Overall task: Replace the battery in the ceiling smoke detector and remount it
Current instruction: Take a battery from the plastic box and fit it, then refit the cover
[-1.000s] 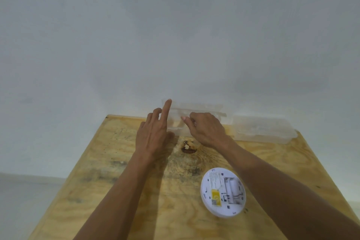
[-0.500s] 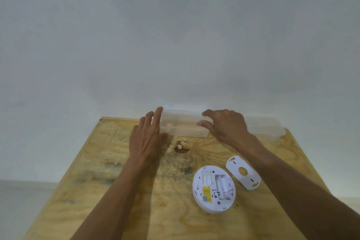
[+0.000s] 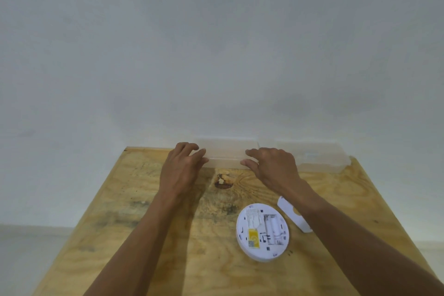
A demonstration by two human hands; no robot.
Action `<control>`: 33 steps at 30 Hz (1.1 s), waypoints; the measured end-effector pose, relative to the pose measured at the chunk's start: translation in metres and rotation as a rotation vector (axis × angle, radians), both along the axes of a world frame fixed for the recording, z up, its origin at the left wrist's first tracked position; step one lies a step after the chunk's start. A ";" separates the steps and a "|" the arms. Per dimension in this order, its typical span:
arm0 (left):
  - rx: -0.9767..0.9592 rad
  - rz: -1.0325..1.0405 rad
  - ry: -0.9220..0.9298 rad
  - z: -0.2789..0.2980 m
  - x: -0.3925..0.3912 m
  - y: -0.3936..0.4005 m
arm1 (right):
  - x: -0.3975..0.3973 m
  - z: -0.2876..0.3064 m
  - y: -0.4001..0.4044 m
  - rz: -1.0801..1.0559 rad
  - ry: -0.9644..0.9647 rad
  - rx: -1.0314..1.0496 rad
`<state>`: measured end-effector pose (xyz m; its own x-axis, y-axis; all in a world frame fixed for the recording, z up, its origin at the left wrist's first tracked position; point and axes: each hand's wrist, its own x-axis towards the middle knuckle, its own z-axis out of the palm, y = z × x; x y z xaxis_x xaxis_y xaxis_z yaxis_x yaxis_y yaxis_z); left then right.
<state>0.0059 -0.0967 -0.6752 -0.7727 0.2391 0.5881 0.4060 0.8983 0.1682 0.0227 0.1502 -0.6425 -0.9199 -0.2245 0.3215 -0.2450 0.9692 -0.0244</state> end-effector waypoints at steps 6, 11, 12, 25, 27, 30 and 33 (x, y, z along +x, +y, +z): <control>0.032 0.003 -0.035 0.001 -0.001 0.003 | 0.000 -0.013 -0.002 -0.005 0.033 -0.066; 0.014 0.039 -0.030 0.003 0.002 0.009 | 0.000 -0.015 -0.002 -0.024 0.021 -0.061; -0.004 0.049 -0.042 0.004 0.004 0.011 | 0.000 -0.013 -0.003 -0.028 0.023 -0.041; -0.190 0.173 -0.198 0.017 0.014 0.021 | 0.058 0.031 0.042 -0.502 -0.590 -1.428; -0.224 0.199 -0.232 0.021 0.017 0.022 | 0.073 0.027 0.055 -0.589 -0.654 -1.528; -0.146 0.199 -0.213 0.023 0.030 0.030 | 0.089 0.020 0.069 -0.661 -0.653 -1.670; -0.035 0.165 -0.205 0.024 0.054 0.043 | 0.103 0.021 0.073 -0.687 -0.666 -1.844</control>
